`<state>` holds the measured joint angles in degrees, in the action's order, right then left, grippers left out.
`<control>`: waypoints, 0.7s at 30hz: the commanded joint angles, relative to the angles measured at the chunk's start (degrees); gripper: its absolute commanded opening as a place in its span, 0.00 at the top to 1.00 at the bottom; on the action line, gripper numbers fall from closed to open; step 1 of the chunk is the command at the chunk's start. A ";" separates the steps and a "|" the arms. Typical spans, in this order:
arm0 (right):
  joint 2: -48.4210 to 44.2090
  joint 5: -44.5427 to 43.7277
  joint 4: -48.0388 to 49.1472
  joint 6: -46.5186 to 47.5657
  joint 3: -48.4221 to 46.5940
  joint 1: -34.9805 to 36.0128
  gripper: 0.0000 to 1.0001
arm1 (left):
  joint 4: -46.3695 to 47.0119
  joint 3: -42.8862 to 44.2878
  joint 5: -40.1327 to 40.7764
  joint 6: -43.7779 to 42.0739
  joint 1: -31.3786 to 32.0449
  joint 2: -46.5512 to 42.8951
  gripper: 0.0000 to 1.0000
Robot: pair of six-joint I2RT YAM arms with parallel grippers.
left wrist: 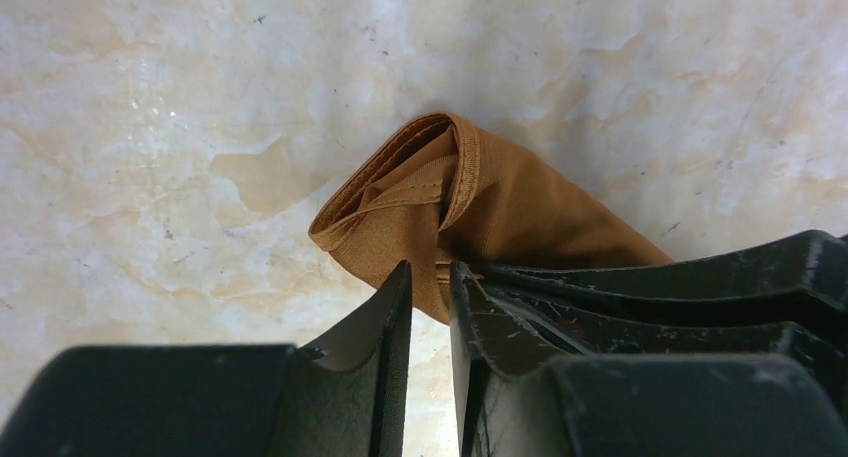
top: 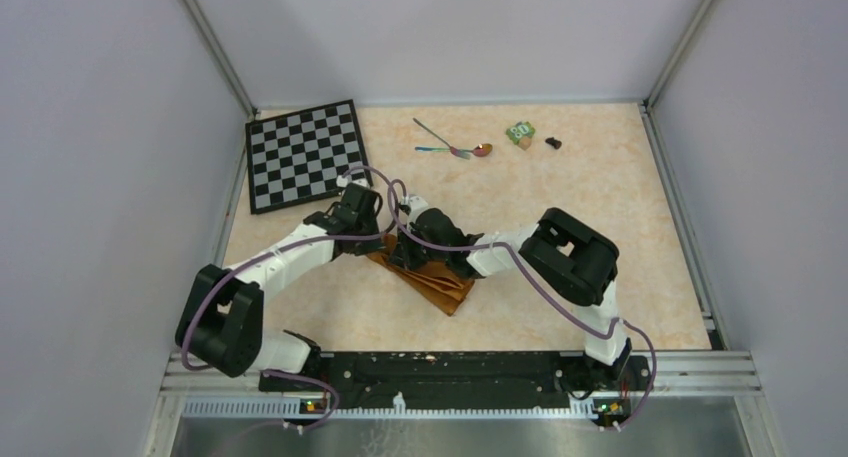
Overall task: Fold the napkin into a case and place the utensils inside
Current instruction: Grasp the top corner of the smaller rectangle folded napkin from the folded napkin.
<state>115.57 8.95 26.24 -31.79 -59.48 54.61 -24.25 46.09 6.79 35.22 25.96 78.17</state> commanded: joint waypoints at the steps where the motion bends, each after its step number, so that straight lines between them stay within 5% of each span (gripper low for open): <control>1: 0.01 0.93 0.61 -0.30 0.85 -0.38 1.00 | 0.56 2.21 1.64 -1.12 1.07 2.22 0.75; 8: 0.18 1.03 0.63 -0.16 0.51 -0.38 1.00 | -0.07 4.22 3.65 -1.97 2.29 5.81 0.77; 13: 0.25 1.80 0.58 0.69 -0.04 -0.38 1.00 | 0.20 3.34 5.06 -2.02 2.39 3.86 0.98; 17: 1.12 5.29 0.82 1.20 -0.90 -0.40 1.00 | 7.28 -1.25 3.67 -1.68 2.30 -2.33 1.00; 21: -0.45 11.81 1.62 -3.26 0.38 -2.28 0.81 | 6.54 -1.55 2.72 -0.82 2.28 -1.64 1.00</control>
<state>115.92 13.41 26.65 -32.14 -59.48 54.15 -21.45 44.36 9.91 33.89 28.14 77.34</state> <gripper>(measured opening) 0.113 0.004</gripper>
